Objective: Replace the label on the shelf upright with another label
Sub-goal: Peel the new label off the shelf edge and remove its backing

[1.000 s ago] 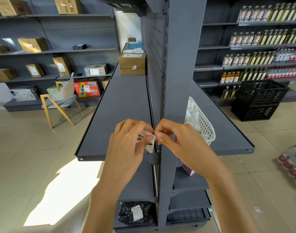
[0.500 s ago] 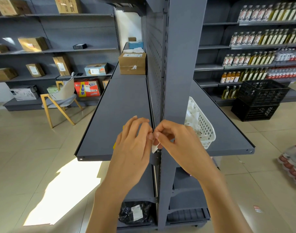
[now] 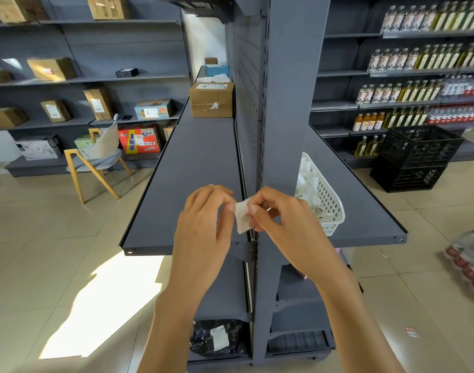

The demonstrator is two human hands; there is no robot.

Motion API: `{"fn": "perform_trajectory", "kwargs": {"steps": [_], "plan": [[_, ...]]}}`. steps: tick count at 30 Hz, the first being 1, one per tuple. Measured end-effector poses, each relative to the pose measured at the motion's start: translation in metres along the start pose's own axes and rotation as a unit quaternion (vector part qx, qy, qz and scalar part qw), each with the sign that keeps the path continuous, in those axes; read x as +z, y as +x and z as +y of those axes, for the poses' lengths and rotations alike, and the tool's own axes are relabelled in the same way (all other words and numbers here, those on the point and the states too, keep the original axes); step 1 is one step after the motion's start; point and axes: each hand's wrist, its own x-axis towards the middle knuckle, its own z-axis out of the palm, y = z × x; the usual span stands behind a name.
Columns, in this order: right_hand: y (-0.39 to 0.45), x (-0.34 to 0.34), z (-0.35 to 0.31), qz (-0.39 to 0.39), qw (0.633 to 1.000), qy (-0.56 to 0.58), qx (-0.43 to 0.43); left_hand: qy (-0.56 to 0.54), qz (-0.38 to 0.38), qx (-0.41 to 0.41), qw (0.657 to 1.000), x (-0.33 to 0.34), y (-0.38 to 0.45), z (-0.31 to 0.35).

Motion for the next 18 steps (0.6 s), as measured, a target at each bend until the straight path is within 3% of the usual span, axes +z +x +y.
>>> {"fn": "perform_trajectory", "kwargs": {"steps": [8,18], "plan": [[0.002,0.000,0.008,0.000,0.999,0.034,0.014,-0.119,0.019,-0.053,0.991,-0.004,0.003,0.004],[-0.002,-0.018,0.010,-0.020,0.996,0.082,0.041,-0.116,0.050,-0.027,0.992,-0.018,0.017,0.007]]}}
